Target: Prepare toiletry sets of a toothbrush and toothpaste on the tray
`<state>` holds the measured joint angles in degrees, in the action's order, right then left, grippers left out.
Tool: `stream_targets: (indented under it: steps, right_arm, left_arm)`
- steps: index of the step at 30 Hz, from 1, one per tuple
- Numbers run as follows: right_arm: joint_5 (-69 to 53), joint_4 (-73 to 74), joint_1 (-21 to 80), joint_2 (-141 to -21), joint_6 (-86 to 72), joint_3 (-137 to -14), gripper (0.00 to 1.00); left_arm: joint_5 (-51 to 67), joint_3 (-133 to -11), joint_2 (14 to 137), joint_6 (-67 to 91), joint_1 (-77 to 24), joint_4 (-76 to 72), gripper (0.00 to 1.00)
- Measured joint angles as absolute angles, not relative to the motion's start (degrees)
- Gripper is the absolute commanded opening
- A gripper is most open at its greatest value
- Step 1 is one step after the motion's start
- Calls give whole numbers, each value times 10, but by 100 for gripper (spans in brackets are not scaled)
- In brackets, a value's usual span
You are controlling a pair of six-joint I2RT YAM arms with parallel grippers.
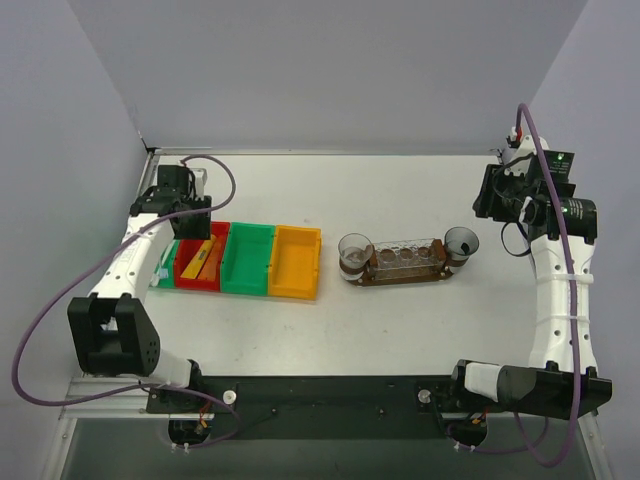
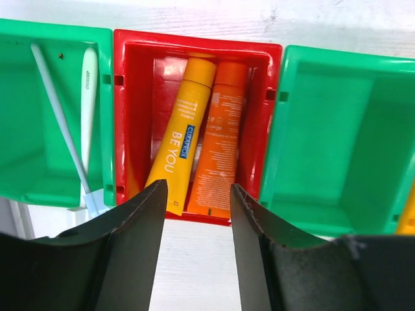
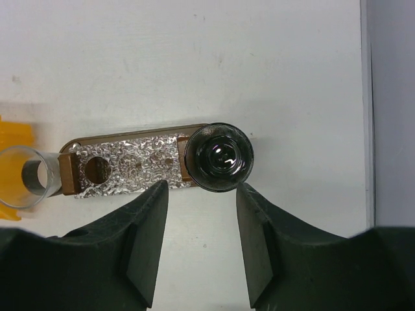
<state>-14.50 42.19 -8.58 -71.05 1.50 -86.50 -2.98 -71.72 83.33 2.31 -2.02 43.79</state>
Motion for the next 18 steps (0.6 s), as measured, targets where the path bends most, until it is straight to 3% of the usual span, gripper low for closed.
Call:
stream_targets:
  steps: [4,18]
  right_arm:
    - [-146,422,-86,-711,10,-865,41]
    - [-168,422,-86,-733,-16,-875,40]
  left_arm:
    - [-45,-722,869,-4,-19,434,47]
    - [-65,-754,993,-37,-18,423,47]
